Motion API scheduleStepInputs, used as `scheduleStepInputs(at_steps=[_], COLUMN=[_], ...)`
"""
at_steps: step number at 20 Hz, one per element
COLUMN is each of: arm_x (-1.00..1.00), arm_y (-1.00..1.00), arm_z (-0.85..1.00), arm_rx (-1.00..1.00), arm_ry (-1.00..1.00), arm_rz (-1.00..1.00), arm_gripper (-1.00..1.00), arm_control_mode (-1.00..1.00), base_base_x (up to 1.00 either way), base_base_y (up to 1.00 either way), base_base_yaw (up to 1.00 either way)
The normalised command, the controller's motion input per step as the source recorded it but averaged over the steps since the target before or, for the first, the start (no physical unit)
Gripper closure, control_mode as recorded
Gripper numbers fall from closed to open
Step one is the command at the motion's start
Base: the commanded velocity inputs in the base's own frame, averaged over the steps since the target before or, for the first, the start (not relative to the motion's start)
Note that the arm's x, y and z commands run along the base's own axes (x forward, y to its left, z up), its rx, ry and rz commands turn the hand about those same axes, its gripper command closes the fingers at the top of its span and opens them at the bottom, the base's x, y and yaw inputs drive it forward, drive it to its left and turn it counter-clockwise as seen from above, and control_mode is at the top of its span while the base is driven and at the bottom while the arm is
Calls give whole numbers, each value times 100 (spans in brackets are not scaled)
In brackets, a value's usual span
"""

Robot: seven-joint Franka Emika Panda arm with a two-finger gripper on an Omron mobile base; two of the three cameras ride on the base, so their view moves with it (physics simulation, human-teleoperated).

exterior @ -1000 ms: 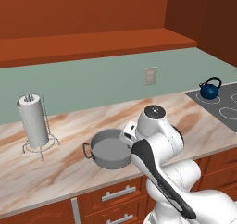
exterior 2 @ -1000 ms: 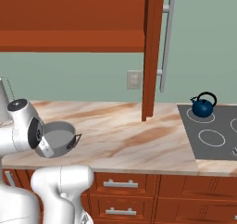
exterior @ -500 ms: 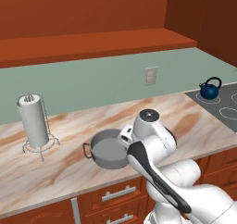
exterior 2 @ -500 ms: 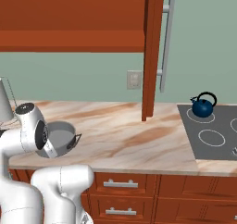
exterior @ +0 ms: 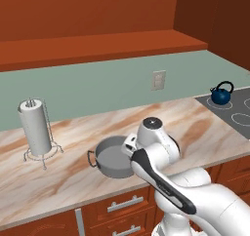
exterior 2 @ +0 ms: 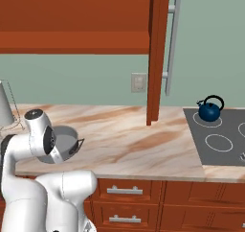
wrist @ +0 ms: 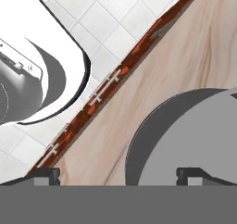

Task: Pick the kettle from the cabinet and place it on a stove burner. Then pick the pot from the counter and place it on another stove burner. Finally, turn both burners on.

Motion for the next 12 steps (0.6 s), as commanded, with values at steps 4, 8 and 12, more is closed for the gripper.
scheduleStepInputs(at_steps=[4,8,12], arm_x=[27,27,13], arm_y=[11,14,7], arm_z=[-20,-20,-26], arm_rx=[0,0,0], arm_ry=[5,6,7], arm_rz=[-1,-3,-1], arm_gripper=[-100,-100,-100], arm_control_mode=[-100,-100,-100], base_base_x=[0,0,0], base_base_y=[0,0,0], base_base_yaw=[0,0,0])
